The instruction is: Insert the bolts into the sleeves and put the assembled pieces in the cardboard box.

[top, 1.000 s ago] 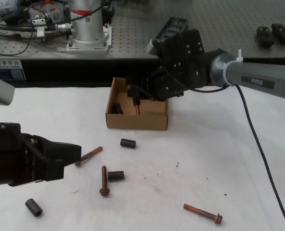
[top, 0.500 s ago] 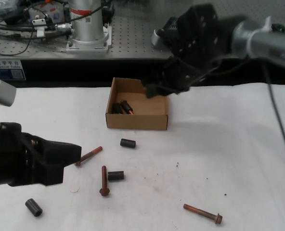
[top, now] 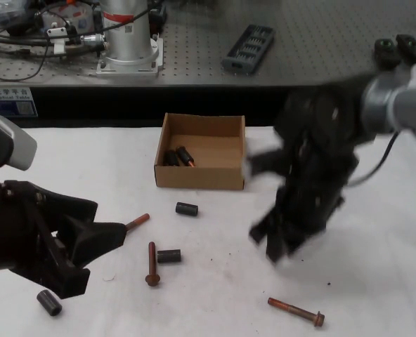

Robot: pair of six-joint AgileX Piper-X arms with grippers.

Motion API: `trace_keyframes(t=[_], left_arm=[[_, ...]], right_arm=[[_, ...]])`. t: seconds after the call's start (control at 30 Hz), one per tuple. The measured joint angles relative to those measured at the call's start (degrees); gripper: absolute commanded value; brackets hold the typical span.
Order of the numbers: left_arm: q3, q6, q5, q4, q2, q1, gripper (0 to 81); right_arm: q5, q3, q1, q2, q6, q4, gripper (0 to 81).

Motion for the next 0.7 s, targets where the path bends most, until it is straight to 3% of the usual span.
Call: trace_keyframes(t=[0.23, 0.7], left_arm=[[0.0, 0.0, 0.0, 1.6, 0.0, 0.0, 40.5], [0.0, 0.0, 0.0, 2.9, 0.0, 0.0, 40.5]], right_arm=[[4.6, 2.1, 4.7, 0.0, -4.4, 2.3, 34.3], [5.6, 2.8, 5.4, -8.0, -7.9, 4.4, 34.0]])
